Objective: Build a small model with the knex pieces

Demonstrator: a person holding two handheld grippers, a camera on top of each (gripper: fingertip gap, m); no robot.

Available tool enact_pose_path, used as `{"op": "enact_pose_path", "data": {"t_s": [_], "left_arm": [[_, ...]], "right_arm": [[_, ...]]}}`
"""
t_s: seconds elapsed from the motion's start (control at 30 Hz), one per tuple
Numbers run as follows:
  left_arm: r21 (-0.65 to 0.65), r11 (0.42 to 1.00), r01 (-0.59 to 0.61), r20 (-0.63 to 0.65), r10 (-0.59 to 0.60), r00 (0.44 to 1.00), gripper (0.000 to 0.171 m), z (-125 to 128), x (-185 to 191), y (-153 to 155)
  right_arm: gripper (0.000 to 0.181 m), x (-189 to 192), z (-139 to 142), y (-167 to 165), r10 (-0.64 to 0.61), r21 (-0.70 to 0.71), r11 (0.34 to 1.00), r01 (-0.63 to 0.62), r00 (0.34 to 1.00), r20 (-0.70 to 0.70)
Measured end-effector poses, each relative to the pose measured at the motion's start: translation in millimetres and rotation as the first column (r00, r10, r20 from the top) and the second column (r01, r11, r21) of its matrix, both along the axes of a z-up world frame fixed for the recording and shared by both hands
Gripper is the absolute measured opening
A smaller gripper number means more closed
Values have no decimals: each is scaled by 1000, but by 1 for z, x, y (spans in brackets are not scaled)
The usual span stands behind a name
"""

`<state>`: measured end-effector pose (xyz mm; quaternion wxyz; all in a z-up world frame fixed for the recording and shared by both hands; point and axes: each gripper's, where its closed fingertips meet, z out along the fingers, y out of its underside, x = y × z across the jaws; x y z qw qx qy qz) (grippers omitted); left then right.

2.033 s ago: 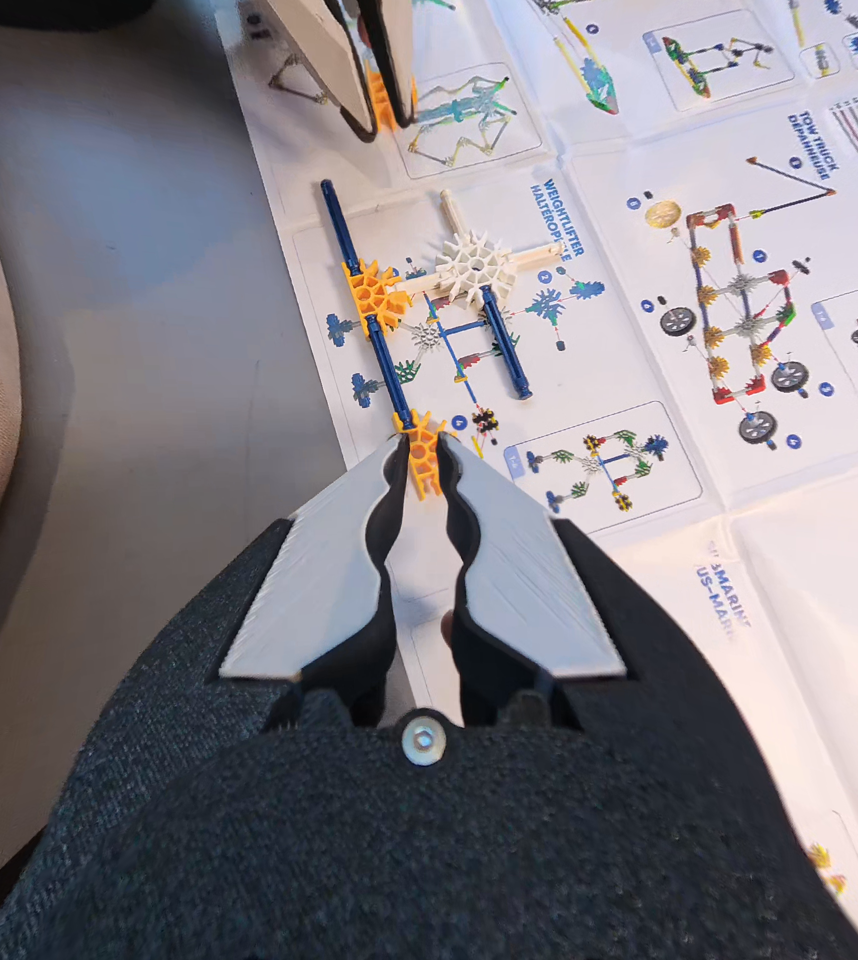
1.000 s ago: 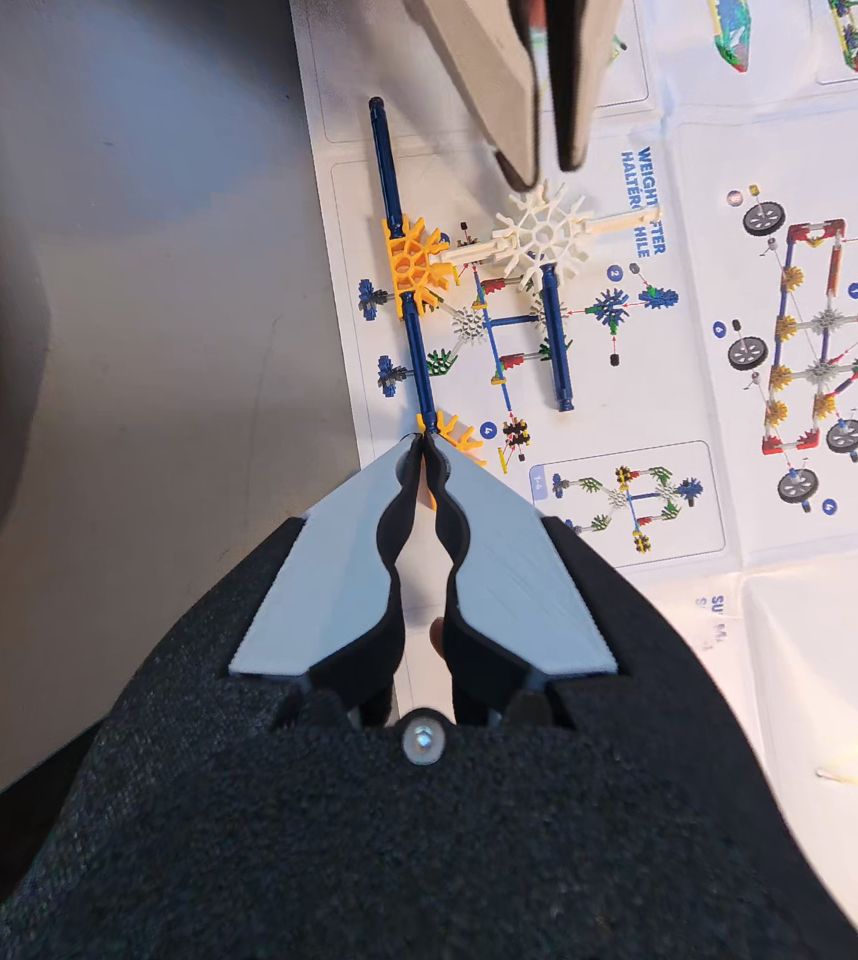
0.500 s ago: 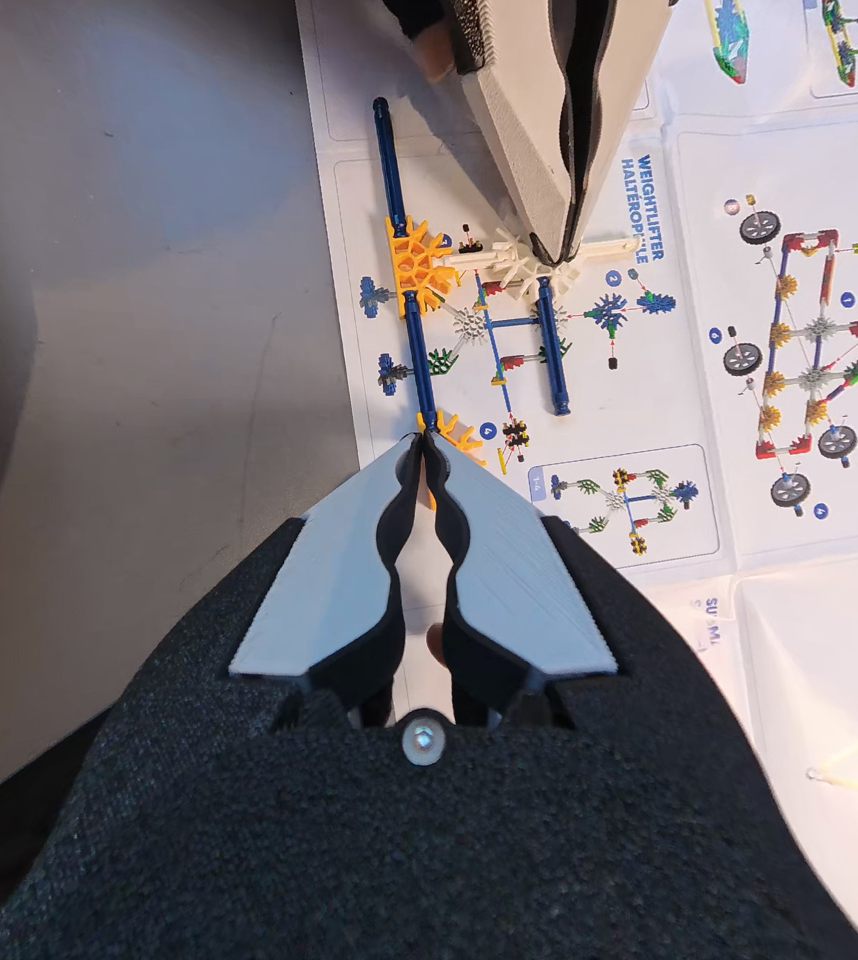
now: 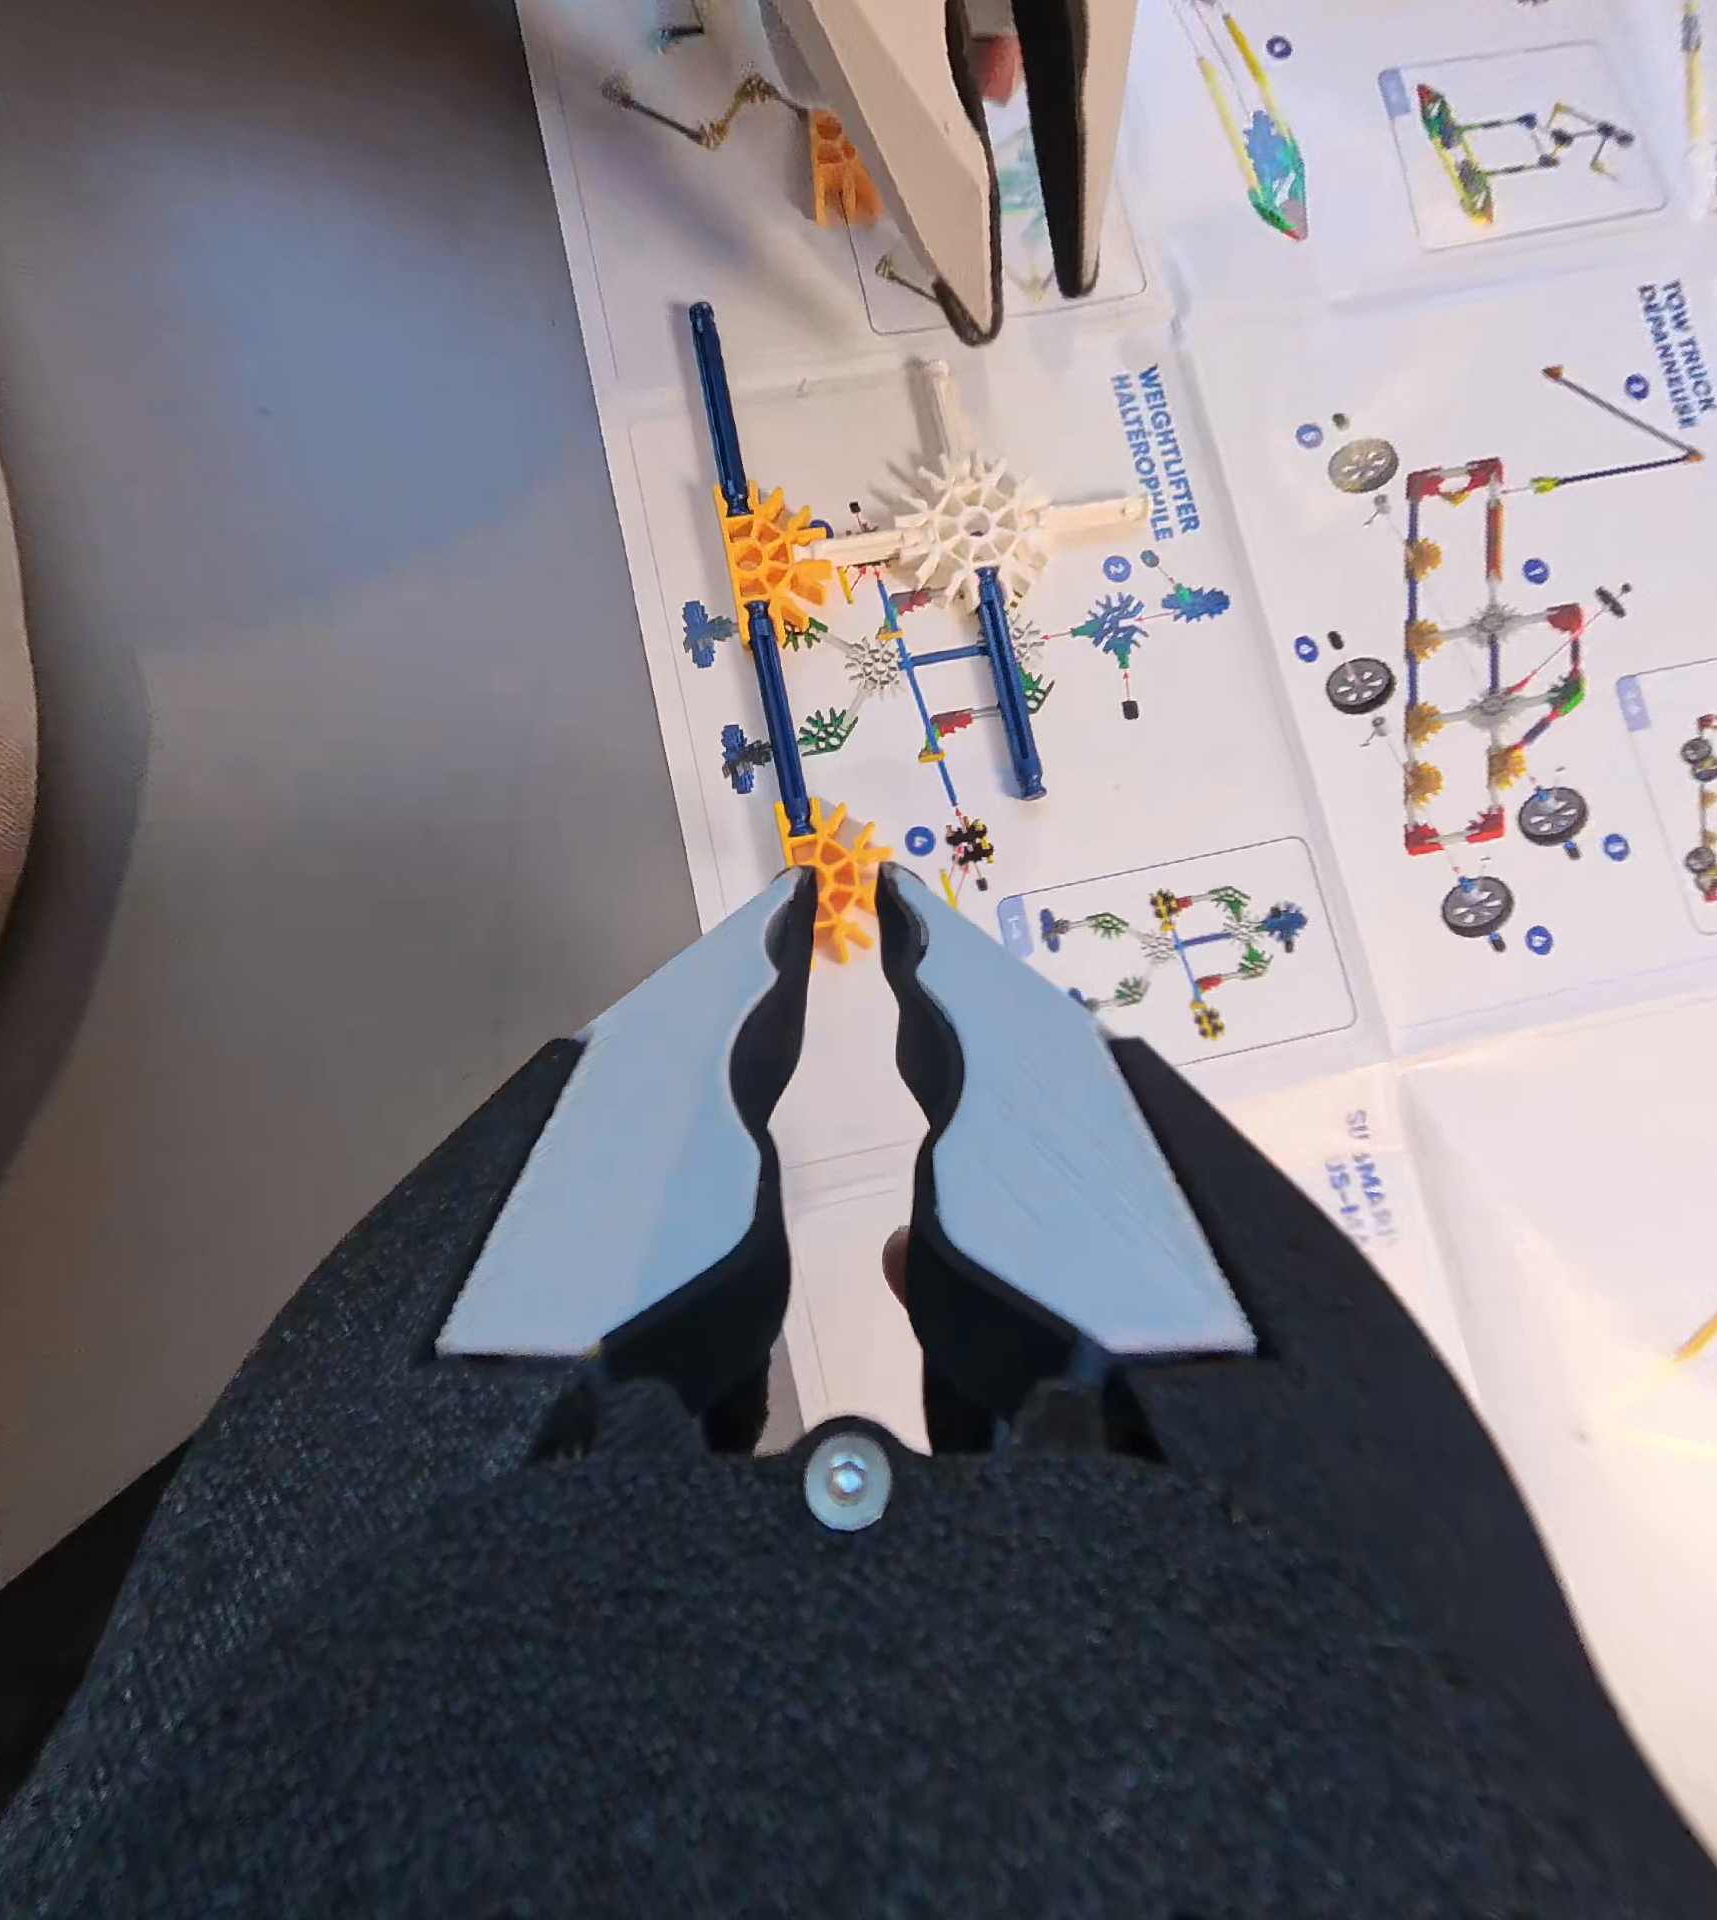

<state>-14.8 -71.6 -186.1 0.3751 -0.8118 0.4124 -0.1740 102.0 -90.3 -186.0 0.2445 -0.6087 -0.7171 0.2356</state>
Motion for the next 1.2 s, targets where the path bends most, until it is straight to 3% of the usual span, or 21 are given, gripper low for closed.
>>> {"op": "enact_pose_path", "data": {"t_s": [0.17,0.3,0.4,0.53,0.7,0.77,0.8,1.2], "left_arm": [[-25,1000,17,-55,-19,998,17,-9,-11,-8],[-4,1000,-3,-110,3,994,21,4,-41,-13],[-51,999,2,-81,-6,997,20,13,-65,-31],[-58,998,21,-139,-29,990,26,-1,-82,-48],[-44,996,81,-160,-87,983,32,-21,-68,-46],[-78,990,117,-153,-128,980,26,-26,-64,-49],[-86,989,122,-144,-134,980,21,-26,-62,-49],[-90,993,76,-122,-87,989,20,-22,-25,-66]], "right_arm": [[17,-1,-15,-5,-6,-9,1000,7,1000,24],[18,-2,-22,0,-22,14,1000,21,998,51],[17,0,-21,3,-42,1,999,42,998,41],[16,2,-16,8,-67,-10,998,67,998,14],[16,1,-9,9,-83,-7,997,83,996,-25],[16,2,-8,8,-86,-5,996,86,996,-36],[16,2,-8,8,-89,-4,996,89,995,-42],[16,-21,-1,-10,-63,-2,998,63,991,-118]]}}
